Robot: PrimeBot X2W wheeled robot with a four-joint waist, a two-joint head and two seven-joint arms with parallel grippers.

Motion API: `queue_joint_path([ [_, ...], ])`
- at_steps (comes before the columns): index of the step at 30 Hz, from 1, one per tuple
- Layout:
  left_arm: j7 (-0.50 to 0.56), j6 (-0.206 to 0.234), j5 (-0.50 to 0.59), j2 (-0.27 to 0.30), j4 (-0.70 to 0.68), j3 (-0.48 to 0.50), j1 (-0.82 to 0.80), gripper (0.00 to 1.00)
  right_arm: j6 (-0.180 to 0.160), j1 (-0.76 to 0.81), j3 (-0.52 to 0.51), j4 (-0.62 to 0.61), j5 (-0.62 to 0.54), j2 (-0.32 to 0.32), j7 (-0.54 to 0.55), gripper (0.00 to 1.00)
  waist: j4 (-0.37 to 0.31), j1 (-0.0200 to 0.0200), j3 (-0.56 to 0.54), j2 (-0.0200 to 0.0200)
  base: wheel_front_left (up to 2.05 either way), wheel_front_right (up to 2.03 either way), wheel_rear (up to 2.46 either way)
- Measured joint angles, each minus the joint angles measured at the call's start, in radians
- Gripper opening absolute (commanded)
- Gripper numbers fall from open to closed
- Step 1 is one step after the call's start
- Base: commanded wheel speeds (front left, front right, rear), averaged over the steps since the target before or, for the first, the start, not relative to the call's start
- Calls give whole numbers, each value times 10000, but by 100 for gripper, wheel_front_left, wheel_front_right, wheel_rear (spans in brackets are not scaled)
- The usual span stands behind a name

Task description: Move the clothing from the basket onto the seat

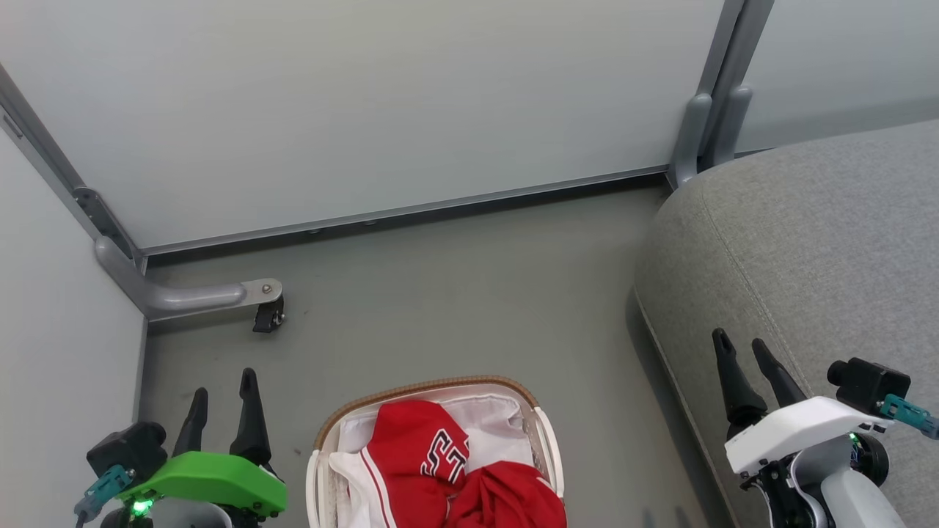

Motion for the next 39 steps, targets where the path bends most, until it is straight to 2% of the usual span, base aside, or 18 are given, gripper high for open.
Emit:
queue_joint_path([
  [23,-591,125,2307,-33,-94,42,0,100,2,-361,113,259,-2571,-15,-593,100,-51,0,60,0,0,0,0],
  [39,-945,-69,3547,-445,65,349,198,100,4,-362,307,594,-3910,-25,-938,100,-138,0,166,0,0,0,0],
])
